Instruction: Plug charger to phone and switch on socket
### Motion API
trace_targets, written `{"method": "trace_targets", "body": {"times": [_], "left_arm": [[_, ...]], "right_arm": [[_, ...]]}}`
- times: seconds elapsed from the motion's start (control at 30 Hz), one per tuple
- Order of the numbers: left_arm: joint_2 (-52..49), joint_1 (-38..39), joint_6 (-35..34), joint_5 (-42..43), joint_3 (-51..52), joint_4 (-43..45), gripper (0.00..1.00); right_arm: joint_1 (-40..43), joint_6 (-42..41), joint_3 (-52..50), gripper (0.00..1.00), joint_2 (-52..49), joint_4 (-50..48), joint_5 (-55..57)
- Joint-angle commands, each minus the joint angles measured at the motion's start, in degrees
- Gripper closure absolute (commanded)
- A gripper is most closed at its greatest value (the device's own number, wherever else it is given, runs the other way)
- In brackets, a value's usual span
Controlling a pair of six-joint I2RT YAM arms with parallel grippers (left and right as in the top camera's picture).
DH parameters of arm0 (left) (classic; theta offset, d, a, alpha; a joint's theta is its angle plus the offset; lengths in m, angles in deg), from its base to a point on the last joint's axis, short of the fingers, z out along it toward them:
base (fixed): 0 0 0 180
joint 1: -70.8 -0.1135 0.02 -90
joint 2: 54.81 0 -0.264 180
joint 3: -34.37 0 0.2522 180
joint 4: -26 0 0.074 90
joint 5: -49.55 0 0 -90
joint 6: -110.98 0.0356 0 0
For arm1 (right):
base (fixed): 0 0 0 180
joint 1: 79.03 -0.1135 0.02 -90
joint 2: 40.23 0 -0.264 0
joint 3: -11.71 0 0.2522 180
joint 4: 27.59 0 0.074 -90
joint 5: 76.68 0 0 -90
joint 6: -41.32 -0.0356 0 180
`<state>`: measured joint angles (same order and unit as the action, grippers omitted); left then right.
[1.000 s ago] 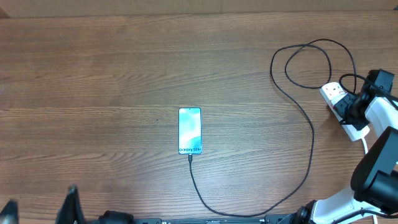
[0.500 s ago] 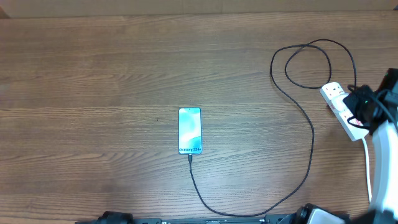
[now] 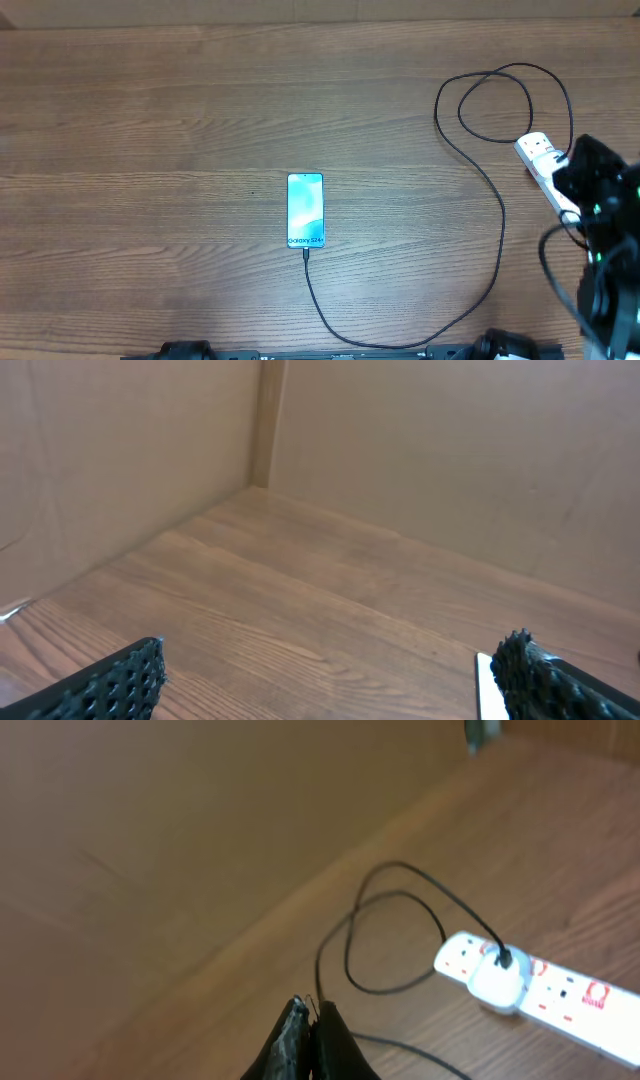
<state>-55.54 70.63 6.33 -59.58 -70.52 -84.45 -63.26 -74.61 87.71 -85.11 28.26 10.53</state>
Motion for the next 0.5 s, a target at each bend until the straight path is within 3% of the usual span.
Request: {"method": "trace_targets", "body": {"times": [0.0, 0.33, 0.47], "left_arm": [[0.44, -0.28, 0.48, -0.76, 0.0, -0.09, 0.0], [0.44, -0.28, 0.48, -0.76, 0.0, -0.09, 0.0], [0.44, -0.15, -1.09, -2.19, 1.64, 7.23, 0.0]], "right_arm": [[-0.35, 0.0, 0.15, 0.96, 2.36, 0.26, -0.35], [-0.35, 0.0, 0.13, 0.96, 3.58, 1.79, -0.35], [-0.35, 0.02, 0.13, 0.96, 3.58, 2.99, -0.35]]}}
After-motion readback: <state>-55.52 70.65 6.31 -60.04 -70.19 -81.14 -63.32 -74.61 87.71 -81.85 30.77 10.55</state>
